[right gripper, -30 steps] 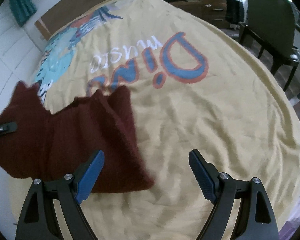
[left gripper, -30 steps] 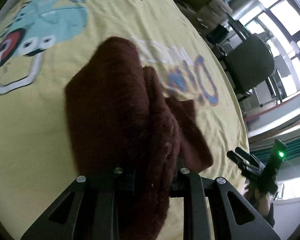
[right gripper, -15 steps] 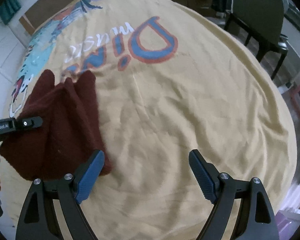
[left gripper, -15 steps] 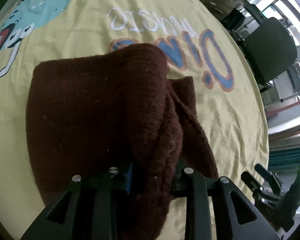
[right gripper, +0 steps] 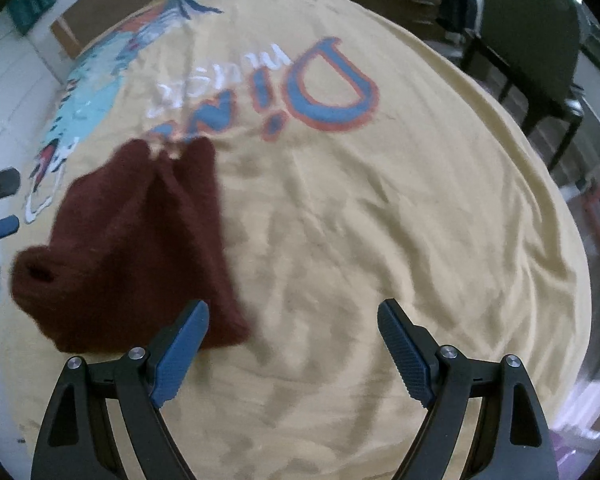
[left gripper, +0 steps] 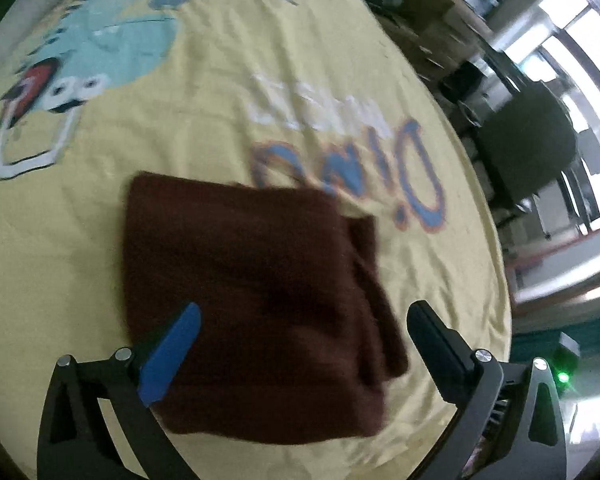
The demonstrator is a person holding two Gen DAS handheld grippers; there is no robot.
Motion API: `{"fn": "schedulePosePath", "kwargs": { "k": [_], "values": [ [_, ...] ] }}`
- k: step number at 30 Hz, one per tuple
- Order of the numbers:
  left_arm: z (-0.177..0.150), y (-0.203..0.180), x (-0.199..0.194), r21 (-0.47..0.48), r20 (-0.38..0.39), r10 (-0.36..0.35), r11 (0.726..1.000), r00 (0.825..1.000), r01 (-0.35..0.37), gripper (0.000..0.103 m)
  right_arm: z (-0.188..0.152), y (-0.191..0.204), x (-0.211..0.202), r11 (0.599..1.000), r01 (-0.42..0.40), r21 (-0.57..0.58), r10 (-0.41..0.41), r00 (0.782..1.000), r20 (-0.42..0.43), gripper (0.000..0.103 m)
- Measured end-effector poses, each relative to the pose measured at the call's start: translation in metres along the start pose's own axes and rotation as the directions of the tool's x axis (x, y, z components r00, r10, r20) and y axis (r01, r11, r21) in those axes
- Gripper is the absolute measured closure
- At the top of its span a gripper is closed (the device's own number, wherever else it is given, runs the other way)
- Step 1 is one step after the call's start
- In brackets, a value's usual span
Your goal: Fold small clothes
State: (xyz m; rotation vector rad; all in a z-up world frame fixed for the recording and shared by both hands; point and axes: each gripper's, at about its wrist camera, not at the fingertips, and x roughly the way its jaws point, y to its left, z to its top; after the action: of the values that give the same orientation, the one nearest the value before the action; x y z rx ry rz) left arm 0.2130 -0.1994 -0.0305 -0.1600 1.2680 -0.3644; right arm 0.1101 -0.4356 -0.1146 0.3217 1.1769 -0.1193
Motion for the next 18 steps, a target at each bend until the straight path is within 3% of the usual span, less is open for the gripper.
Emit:
{"fn": "schedulePosePath", "kwargs": {
  "k": [2,4,7,9,12,14,18],
  "values": [
    [0.001,0.020,-0.006,-0.024,0.005,0.021,0.999,1.000,-0.021,0.001,0.010,0.017,-0.008,1.000,-0.021,-0.023,0.021,1.000,0.007,0.016],
    [0.000,0.048,-0.011,-0.024,0.008,0.097,0.995,0.995,-0.097,0.001,0.020,0.035,-0.012,0.998,-0.040,-0.051,0.040,0.999,0.005,0.016],
    [-0.009,0.087,-0.014,-0.007,0.020,0.209,0.978,0.978,-0.209,0.001,0.038,0.071,-0.016,0.992,-0.058,-0.108,0.057,0.998,-0.015,0.016],
    [-0.021,0.112,-0.013,-0.017,0.010,0.248,0.969,0.969,-0.248,0.001,0.050,0.097,-0.016,0.985,-0.079,-0.152,0.075,0.997,-0.032,0.016],
    [-0.044,0.152,-0.014,-0.074,0.000,0.242,0.968,0.970,-0.241,0.001,0.065,0.136,-0.007,0.971,-0.084,-0.224,0.069,0.995,-0.072,0.022],
    [-0.058,0.171,-0.018,-0.101,0.005,0.244,0.965,0.970,-0.242,0.001,0.072,0.157,0.007,0.963,-0.115,-0.242,0.086,0.988,-0.127,0.032],
    [-0.081,0.191,-0.027,-0.134,0.011,0.220,0.967,0.976,-0.216,0.001,0.073,0.183,0.041,0.960,-0.130,-0.247,0.069,0.968,-0.241,0.033]
  ]
}}
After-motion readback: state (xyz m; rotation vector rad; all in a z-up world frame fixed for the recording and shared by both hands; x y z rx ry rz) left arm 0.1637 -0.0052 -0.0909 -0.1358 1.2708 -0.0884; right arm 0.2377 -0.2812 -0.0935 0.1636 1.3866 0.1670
